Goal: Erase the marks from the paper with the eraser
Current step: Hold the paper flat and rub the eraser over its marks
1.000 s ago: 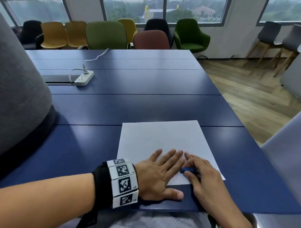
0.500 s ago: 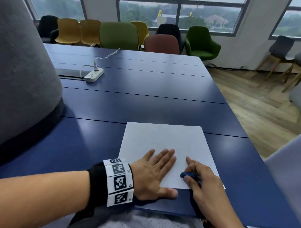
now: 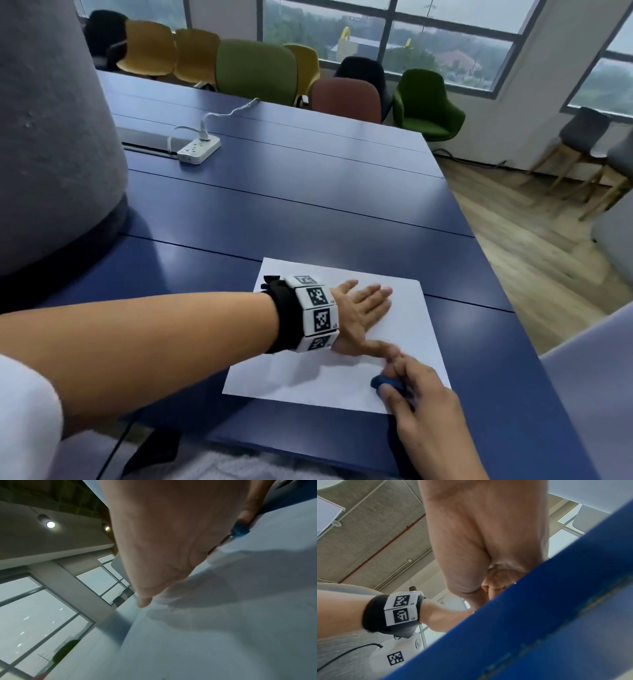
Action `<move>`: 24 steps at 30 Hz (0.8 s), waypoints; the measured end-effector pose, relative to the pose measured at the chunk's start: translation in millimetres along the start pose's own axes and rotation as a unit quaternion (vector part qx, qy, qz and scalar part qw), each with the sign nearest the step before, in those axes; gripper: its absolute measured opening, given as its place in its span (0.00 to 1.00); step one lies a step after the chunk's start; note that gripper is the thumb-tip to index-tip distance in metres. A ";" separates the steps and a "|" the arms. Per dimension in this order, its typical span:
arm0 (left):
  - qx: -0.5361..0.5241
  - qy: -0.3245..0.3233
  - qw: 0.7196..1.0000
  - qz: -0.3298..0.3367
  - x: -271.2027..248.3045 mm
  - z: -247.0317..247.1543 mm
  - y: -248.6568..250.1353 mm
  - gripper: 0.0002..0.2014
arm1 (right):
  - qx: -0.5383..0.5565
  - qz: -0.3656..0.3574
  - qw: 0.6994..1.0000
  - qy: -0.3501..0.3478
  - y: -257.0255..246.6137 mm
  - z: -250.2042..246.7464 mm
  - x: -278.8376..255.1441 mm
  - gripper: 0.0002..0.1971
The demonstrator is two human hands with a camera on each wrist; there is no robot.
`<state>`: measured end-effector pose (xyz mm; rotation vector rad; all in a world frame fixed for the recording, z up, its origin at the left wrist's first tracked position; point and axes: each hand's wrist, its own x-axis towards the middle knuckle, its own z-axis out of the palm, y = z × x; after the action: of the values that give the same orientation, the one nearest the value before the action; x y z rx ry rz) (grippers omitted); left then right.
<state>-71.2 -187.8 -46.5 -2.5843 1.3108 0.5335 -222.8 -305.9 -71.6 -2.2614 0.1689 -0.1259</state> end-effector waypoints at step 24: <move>-0.065 -0.058 0.973 -0.216 -95.2 34.7 -61.3 0.70 | 0.046 0.018 0.999 -0.021 -4.5 -0.6 -3.6 0.12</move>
<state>-81.2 -70.0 -39.4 -2.7751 0.6631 0.6895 -226.1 -302.9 -67.9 -2.1666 0.1775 -0.0667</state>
